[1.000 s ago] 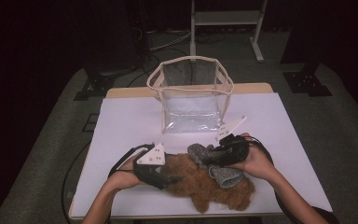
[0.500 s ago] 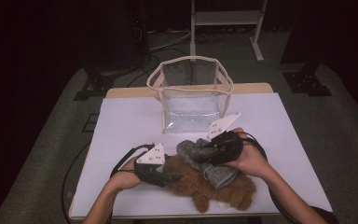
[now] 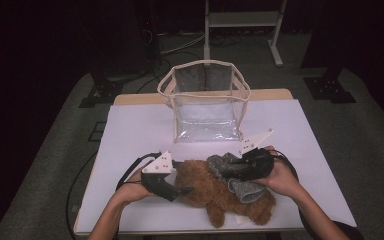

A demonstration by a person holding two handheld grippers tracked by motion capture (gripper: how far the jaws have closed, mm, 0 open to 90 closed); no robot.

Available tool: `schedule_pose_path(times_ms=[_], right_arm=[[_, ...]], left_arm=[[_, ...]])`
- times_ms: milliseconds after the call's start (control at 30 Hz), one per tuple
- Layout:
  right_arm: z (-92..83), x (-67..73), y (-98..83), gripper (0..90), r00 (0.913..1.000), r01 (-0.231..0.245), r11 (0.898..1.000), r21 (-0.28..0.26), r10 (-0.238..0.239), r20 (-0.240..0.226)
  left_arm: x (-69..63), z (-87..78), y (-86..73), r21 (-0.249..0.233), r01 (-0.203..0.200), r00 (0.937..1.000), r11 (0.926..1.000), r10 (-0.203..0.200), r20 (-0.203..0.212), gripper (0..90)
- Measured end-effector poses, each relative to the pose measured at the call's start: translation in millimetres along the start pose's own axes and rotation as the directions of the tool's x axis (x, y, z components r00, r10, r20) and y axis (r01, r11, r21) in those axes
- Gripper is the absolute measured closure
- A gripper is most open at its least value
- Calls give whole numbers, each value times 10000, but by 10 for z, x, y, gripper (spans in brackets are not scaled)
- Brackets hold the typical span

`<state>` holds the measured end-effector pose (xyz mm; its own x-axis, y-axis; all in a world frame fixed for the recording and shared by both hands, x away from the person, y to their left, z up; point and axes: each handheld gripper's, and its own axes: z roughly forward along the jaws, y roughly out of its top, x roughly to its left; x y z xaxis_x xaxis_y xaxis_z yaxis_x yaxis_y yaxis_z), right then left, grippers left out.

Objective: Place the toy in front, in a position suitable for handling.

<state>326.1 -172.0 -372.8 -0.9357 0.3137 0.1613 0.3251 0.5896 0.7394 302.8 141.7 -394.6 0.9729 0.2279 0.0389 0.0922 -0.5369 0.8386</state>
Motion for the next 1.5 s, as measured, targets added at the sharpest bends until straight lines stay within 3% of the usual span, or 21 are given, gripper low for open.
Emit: schedule_pose_path(times_ms=[267,500,567,633,800,900,1000,1100,1133,1167,1233,1333,1400,1500], right_arm=[[-80,-57,-133,707,9992,-377,9992,-111,378,114],[-108,-54,-161,708,9989,-441,9990,-103,443,162],[-98,-40,-145,708,9991,-402,9992,-76,403,138],[-72,-33,-100,708,9992,-392,9992,23,392,95],[12,-36,86,705,9999,-142,9999,51,141,12],[-13,-44,185,708,9998,-81,9986,-529,72,-172],[-87,-15,290,709,10000,-15,9914,-1306,7,-61],[-165,21,402,710,10000,-2,9753,-2209,-3,-25],[-165,21,402,710,10000,-2,9753,-2209,-3,-25],[-204,50,484,711,10000,72,9629,-2697,-79,-14],[-229,67,535,711,9999,112,9534,-3015,-128,-33],[-249,72,535,708,9998,24,9479,-3185,-93,-202],[-250,46,449,707,9994,-124,9551,-2959,24,-342],[-348,15,286,704,9992,-287,9641,-2640,201,-355]], left_arm=[[81,72,-202,217,500,9979,9985,-508,400,116],[123,244,-285,1,1030,9906,9947,-1026,909,74],[114,283,-273,-208,1004,9903,9947,-979,988,97],[122,274,-245,-400,1027,9909,9939,-987,917,214],[81,162,-44,-871,450,9987,9952,-426,288,300],[96,42,113,-1182,115,9999,9929,-124,-69,314],[155,-159,319,-1439,-317,9989,9891,264,-386,314],[175,-409,600,-1439,-1070,9915,9838,947,-897,314],[175,-409,600,-1439,-1070,9915,9838,947,-897,316],[180,-533,748,-1438,-1459,9852,9788,1306,-1107,317],[184,-613,858,-1386,-1756,9787,9747,1576,-1316,317],[178,-598,893,-1272,-1720,9811,9768,1583,-1111,316],[158,-506,842,-1139,-1717,9830,9785,1625,-853,315],[120,-385,803,-1312,-1625,9857,9779,1551,-654,316]])
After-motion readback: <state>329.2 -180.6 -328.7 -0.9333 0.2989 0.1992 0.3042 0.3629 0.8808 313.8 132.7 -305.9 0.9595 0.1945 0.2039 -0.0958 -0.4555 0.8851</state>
